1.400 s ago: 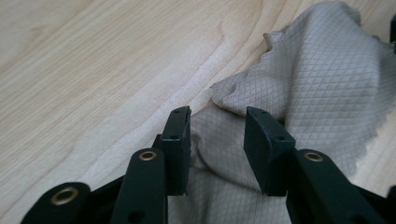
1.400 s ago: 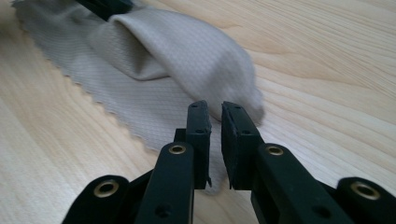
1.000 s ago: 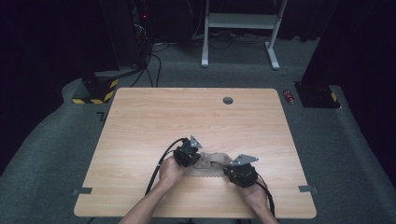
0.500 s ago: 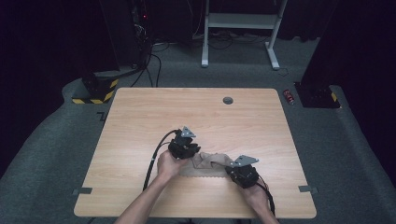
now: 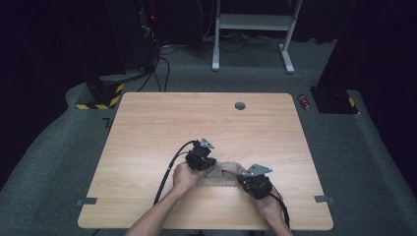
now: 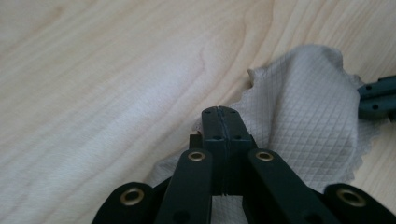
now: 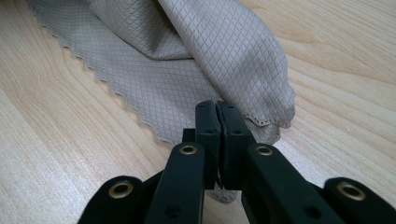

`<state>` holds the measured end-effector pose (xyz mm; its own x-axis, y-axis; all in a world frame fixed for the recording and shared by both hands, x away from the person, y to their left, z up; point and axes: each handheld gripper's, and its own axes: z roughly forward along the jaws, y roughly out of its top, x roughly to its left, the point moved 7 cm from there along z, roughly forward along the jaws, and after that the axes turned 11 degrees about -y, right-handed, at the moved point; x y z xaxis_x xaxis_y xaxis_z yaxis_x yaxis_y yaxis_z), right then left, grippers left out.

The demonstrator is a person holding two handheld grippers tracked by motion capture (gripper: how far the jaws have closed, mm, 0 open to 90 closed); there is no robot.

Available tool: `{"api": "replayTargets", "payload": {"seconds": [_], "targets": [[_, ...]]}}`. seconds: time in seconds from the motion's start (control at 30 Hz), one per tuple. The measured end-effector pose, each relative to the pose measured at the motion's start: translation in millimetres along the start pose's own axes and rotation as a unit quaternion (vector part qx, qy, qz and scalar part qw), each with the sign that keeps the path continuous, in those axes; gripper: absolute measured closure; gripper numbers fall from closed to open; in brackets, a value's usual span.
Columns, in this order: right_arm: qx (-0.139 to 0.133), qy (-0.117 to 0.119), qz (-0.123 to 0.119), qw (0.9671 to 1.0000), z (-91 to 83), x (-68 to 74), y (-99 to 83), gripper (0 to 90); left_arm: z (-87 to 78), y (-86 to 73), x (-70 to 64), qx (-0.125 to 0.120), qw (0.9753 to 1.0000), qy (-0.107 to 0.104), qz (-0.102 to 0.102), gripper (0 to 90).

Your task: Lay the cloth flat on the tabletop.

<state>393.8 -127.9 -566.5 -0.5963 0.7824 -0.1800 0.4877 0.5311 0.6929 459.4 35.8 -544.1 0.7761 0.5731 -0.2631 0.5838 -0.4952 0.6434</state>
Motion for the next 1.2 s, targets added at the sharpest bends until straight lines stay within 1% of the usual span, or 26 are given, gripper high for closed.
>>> {"api": "replayTargets", "payload": {"seconds": [0.03, 0.07, 0.1, 0.13, 0.23, 0.3, 0.4, 0.47, 0.5, 0.53, 0.57, 0.6, 0.67, 0.7, 0.73, 0.77, 0.8, 0.83, 0.87, 0.9, 0.93, 0.97, 1.03, 1.07, 1.1, 1.2], "targets": [[0.000, 0.001, 0.000, 1.0000, -0.2, 0.4, -0.2, 85.8, -5.9, 5.7, 1.8, -0.017, 0.9998, 0.004, -0.005, 90.0], [0.000, 0.001, 0.000, 1.0000, -0.2, 0.4, -0.2, 85.8, -5.9, 5.7, 1.8, -0.017, 0.9998, 0.004, -0.005, 90.0], [0.000, 0.002, 0.002, 1.0000, -0.4, 0.8, -0.4, 85.3, -10.0, 8.9, 3.8, -0.026, 0.9996, 0.005, -0.009, 90.0], [-0.001, 0.002, 0.000, 1.0000, -0.5, 1.0, -0.3, 84.7, -11.9, 10.1, 5.0, -0.030, 0.9994, 0.006, -0.012, 90.0], [-0.002, 0.002, 0.000, 1.0000, -0.7, 1.4, -0.4, 84.2, -17.4, 15.8, 13.0, -0.028, 0.9994, 0.022, -0.004, 90.0], [-0.001, 0.002, -0.001, 1.0000, -1.1, 1.6, -0.6, 83.9, -21.5, 22.4, 19.4, -0.037, 0.9988, 0.031, -0.007, 90.0], [-0.001, 0.001, -0.002, 1.0000, -2.0, 2.2, -1.3, 83.9, -30.4, 36.9, 31.7, -0.063, 0.9966, 0.050, -0.014, 90.0], [0.000, 0.001, -0.002, 1.0000, -2.3, 2.4, -1.6, 84.0, -37.6, 45.5, 40.9, -0.082, 0.9943, 0.065, -0.022, 90.0], [0.000, 0.001, -0.003, 1.0000, -2.7, 2.3, -1.9, 84.1, -42.2, 48.5, 48.9, -0.083, 0.9929, 0.083, -0.022, 90.0], [0.000, 0.001, -0.003, 1.0000, -2.7, 2.3, -1.9, 84.1, -42.2, 48.5, 48.9, -0.083, 0.9929, 0.083, -0.022, 90.0], [0.000, 0.001, -0.002, 1.0000, -2.9, 2.4, -2.0, 84.1, -43.9, 47.3, 53.9, -0.081, 0.9922, 0.091, -0.028, 90.0], [0.000, 0.001, -0.002, 1.0000, -3.0, 2.3, -2.2, 84.2, -44.5, 44.4, 56.9, -0.079, 0.9920, 0.091, -0.037, 90.0], [0.001, 0.002, 0.000, 1.0000, -3.2, 2.3, -2.3, 84.2, -44.2, 37.0, 58.0, -0.078, 0.9925, 0.081, -0.048, 87.4], [0.004, 0.006, 0.002, 1.0000, -3.2, 1.8, -2.1, 83.6, -45.3, 29.7, 56.6, -0.079, 0.9928, 0.075, -0.051, 78.1], [0.004, 0.006, 0.002, 1.0000, -3.2, 1.8, -2.1, 83.6, -45.7, 27.4, 55.3, -0.080, 0.9928, 0.072, -0.053, 78.1], [0.008, 0.020, 0.013, 0.9997, -3.1, 1.4, -1.3, 78.8, -49.1, 17.7, 51.5, -0.077, 0.9933, 0.068, -0.052, 71.8], [0.008, 0.020, 0.013, 0.9997, -3.1, 1.4, -1.3, 78.8, -49.1, 17.7, 51.5, -0.077, 0.9933, 0.068, -0.052, 69.4], [0.001, 0.023, 0.023, 0.9995, -4.8, 0.0, 2.1, 74.2, -51.4, 8.0, 45.4, -0.069, 0.9944, 0.063, -0.048, 67.2], [0.001, 0.023, 0.023, 0.9995, -4.8, 0.0, 2.1, 74.2, -51.4, 8.0, 45.4, -0.069, 0.9944, 0.063, -0.048, 65.3], [-0.014, 0.015, 0.036, 0.9991, -8.4, -3.8, 9.2, 70.7, -53.8, -1.3, 39.1, -0.062, 0.9954, 0.062, -0.039, 63.6], [-0.014, 0.015, 0.036, 0.9991, -8.4, -3.8, 9.2, 70.7, -53.8, -1.3, 39.1, -0.062, 0.9954, 0.062, -0.039, 62.6], [-0.026, 0.004, 0.048, 0.9985, -10.4, -9.2, 17.2, 68.6, -53.7, -6.7, 35.2, -0.054, 0.9963, 0.058, -0.035, 61.0], [-0.026, -0.003, 0.050, 0.9984, -8.1, -13.3, 23.6, 65.9, -50.1, -17.0, 27.9, -0.035, 0.9978, 0.052, -0.024, 59.6], [-0.026, -0.003, 0.050, 0.9984, -8.1, -13.3, 23.6, 65.9, -50.1, -17.0, 27.9, -0.035, 0.9978, 0.052, -0.024, 59.4], [-0.024, -0.007, 0.049, 0.9985, -6.5, -14.4, 25.6, 65.0, -46.9, -21.1, 26.2, -0.023, 0.9982, 0.052, -0.020, 59.4], [-0.014, -0.012, 0.043, 0.9989, 3.6, -16.1, 32.5, 62.9, -37.0, -27.1, 27.5, -0.004, 0.9984, 0.052, -0.023, 60.0]]}}
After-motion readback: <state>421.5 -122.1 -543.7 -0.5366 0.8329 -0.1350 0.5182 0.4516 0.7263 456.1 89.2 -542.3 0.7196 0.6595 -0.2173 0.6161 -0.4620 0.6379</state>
